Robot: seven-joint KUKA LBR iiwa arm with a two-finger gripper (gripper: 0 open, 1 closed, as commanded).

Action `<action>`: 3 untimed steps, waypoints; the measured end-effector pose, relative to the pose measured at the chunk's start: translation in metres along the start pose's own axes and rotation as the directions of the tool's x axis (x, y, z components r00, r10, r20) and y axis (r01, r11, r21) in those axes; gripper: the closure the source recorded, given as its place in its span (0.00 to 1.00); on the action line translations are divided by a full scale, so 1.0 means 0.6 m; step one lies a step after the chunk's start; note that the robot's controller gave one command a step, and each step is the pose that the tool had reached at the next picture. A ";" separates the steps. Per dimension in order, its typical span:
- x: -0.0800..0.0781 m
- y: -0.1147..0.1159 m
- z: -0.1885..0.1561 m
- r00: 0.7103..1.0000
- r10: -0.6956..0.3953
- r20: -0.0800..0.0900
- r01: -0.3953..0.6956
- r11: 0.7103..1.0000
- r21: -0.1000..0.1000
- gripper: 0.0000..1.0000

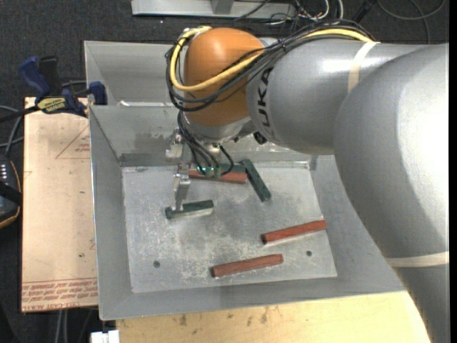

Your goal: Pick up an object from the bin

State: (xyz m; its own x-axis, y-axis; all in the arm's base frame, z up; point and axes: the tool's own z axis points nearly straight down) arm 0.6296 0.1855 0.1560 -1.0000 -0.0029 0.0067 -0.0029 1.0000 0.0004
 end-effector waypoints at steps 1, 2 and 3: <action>-0.003 -0.001 -0.007 1.000 0.002 0.007 -0.002 1.000 -0.001 0.00; 0.009 -0.106 0.129 0.993 -0.114 0.021 0.114 0.993 -0.002 1.00; 0.009 -0.107 0.129 0.993 -0.114 0.021 0.114 0.993 -0.003 1.00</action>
Offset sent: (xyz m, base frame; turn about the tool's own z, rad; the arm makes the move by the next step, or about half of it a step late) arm -0.0111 -0.0657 -0.0860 -0.1165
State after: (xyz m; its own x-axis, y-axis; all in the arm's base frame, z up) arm 0.6239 0.1216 0.0785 -0.9930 -0.1170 -0.0141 -0.1170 0.9931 0.0037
